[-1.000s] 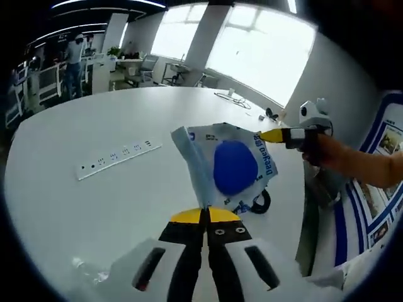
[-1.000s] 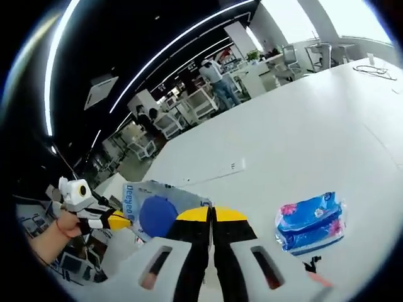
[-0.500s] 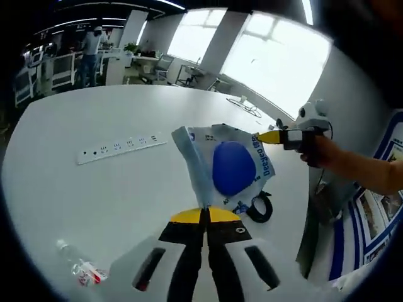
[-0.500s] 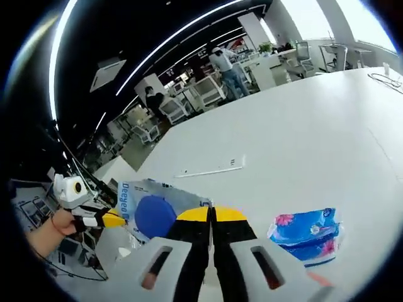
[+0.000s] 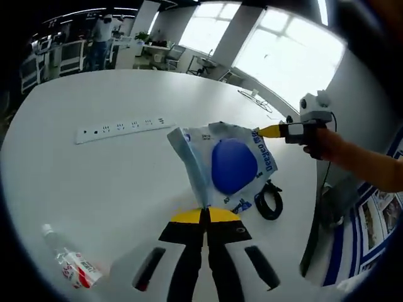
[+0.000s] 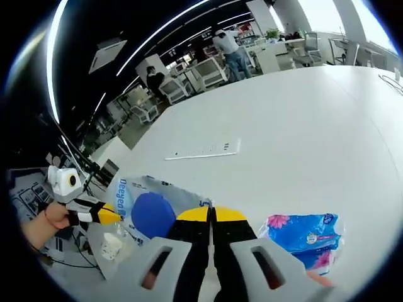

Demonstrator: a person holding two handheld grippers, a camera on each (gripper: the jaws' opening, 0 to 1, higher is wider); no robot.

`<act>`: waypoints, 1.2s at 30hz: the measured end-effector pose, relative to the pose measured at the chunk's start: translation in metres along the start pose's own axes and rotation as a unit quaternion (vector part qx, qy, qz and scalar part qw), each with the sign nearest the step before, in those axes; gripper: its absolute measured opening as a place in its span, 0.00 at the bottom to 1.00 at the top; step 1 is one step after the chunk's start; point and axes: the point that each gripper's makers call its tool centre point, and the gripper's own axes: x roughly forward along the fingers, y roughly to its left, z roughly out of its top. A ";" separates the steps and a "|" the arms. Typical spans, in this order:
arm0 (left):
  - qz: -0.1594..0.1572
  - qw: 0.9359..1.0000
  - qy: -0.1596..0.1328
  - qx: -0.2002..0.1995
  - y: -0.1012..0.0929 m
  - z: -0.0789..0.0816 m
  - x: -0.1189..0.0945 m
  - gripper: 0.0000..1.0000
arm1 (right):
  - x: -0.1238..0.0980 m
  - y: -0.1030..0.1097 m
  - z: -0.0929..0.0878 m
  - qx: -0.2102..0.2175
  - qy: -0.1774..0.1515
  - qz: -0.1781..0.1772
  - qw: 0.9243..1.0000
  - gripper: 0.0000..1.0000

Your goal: Arrange the tabletop items into an orderly group along one side of the table until the central work area is clear of visible clutter.

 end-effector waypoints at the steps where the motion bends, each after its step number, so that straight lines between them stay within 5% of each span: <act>1: 0.001 1.000 0.001 -0.002 0.001 -0.001 0.002 0.00 | 0.002 -0.002 -0.002 -0.006 0.006 -0.001 1.000 0.00; 15: 0.003 0.999 0.033 -0.019 0.017 -0.020 0.040 0.00 | 0.027 -0.029 -0.023 -0.084 0.068 -0.024 0.994 0.00; 36: -0.005 0.997 0.059 -0.042 0.028 -0.039 0.065 0.00 | 0.051 -0.055 -0.046 -0.131 0.119 -0.044 0.983 0.00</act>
